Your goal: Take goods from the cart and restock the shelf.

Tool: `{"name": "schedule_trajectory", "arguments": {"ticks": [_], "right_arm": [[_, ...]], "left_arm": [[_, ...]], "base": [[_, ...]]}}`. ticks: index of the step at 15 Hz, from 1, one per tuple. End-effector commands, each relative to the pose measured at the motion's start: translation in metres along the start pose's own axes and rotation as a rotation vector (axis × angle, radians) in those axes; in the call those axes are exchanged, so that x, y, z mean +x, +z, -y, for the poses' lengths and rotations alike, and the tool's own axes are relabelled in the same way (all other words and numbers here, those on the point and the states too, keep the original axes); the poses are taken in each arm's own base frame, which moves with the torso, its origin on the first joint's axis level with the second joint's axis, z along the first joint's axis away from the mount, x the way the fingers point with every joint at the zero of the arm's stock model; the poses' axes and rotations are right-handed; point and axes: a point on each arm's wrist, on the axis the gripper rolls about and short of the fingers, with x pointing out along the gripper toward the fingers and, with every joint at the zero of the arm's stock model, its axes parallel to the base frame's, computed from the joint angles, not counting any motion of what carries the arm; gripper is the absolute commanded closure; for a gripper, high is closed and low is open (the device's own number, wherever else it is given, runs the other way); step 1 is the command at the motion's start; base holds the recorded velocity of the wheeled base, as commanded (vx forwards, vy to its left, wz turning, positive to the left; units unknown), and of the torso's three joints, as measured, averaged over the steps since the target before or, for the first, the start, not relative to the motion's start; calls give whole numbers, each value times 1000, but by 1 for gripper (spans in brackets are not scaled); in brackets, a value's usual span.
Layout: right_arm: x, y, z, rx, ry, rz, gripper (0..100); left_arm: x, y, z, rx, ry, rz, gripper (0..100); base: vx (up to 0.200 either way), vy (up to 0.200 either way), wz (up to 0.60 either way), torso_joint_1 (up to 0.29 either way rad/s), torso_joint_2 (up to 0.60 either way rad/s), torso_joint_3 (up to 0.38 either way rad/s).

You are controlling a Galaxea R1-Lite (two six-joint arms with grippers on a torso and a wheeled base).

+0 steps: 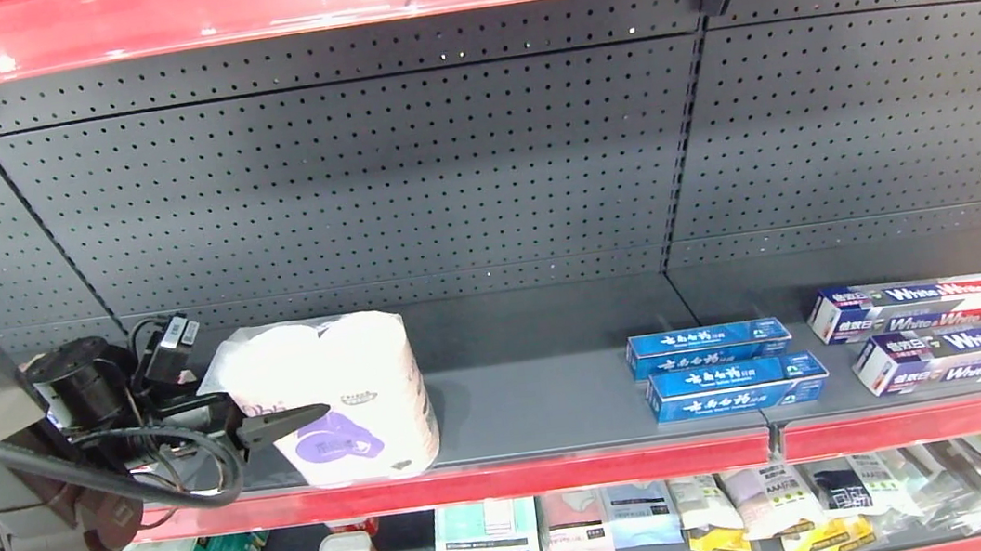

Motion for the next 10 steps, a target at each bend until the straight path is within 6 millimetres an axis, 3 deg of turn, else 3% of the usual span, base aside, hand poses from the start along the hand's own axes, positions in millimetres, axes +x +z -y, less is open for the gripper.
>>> {"name": "schedule_trajectory", "arguments": {"ticks": [1,10], "right_arm": [[0,0,0,0,0,-1,100],[1,-1,0,0,2,-5,100]], "left_arm": [[0,-1,-1,-2,-2,0,100],[1,-5,-5,-16,9,-1,100]], "base": [[0,0,0,0,0,0],[0,0,0,0,0,0]]}}
